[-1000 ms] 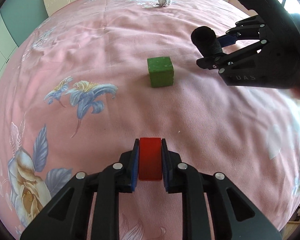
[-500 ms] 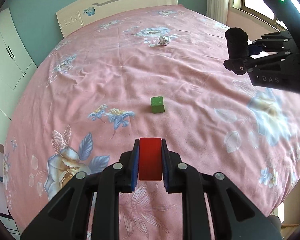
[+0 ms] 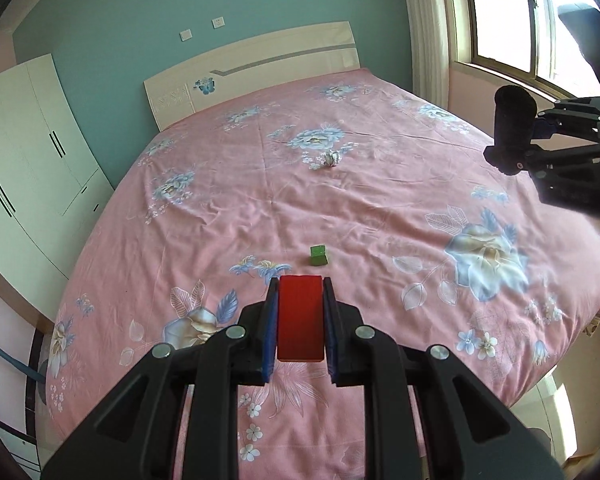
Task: Collect trash
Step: 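Carry the red block and black foam tube in both tools over the bin, then open the left tool over the bin while the right tool releases the foam tube, then move both open tools back toward the green cube and crumpled paper ball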
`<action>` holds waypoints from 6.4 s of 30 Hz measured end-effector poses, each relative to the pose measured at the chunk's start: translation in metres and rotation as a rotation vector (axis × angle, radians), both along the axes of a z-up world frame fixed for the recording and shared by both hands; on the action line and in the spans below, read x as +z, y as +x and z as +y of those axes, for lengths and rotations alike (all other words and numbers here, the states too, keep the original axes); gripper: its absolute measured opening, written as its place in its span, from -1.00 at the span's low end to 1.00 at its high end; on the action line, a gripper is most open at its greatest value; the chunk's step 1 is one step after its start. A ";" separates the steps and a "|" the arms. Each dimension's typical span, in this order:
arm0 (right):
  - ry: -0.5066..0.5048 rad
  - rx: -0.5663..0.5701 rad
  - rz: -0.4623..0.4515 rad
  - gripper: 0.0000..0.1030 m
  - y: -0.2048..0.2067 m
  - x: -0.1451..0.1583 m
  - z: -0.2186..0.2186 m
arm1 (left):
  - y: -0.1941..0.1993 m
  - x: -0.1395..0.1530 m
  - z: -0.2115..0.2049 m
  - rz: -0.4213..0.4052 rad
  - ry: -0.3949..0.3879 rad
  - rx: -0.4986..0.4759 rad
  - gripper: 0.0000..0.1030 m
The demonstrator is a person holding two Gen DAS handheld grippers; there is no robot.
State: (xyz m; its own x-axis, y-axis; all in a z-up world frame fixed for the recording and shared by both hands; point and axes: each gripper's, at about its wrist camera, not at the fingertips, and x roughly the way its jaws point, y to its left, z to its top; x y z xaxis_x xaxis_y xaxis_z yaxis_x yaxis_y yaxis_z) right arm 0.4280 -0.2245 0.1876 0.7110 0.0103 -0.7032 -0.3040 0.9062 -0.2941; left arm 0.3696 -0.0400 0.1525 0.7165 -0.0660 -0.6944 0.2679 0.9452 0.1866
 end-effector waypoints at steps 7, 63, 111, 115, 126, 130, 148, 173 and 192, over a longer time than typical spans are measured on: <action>-0.011 -0.012 -0.062 -0.29 -0.074 0.038 -0.009 | -0.056 0.041 0.001 -0.077 -0.006 0.007 -0.57; 0.260 0.069 0.470 -0.29 -0.313 -0.277 0.005 | -0.226 -0.283 0.029 0.506 -0.041 -0.082 -0.58; 0.381 -0.145 0.953 -0.29 -0.266 -0.570 0.067 | -0.174 -0.522 0.000 0.875 -0.110 0.078 -0.58; 0.366 -0.145 0.943 -0.29 -0.264 -0.573 0.068 | -0.173 -0.529 0.000 0.879 -0.102 0.078 -0.58; 0.312 -0.126 0.958 -0.25 -0.260 -0.592 0.078 | -0.166 -0.545 0.004 0.914 -0.117 0.114 0.08; 0.297 -0.119 0.953 -0.12 -0.261 -0.596 0.080 | -0.166 -0.545 0.003 0.912 -0.115 0.108 0.09; 0.321 -0.130 0.927 -0.10 -0.266 -0.572 0.071 | -0.173 -0.530 0.000 0.887 -0.073 0.101 0.09; 0.328 -0.067 0.530 -0.01 -0.300 -0.353 0.035 | -0.197 -0.297 -0.015 0.528 -0.099 0.005 0.20; 0.281 -0.023 0.096 0.37 -0.301 -0.134 -0.014 | -0.189 -0.110 -0.011 0.126 -0.100 -0.017 0.46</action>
State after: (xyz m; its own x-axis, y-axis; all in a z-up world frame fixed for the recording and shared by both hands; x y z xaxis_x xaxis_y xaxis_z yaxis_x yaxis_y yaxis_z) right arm 0.1274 -0.2390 0.0538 0.6435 0.1988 -0.7392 -0.2969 0.9549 -0.0016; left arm 0.1804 -0.0511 0.0425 0.6222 -0.1502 -0.7683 0.2991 0.9526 0.0560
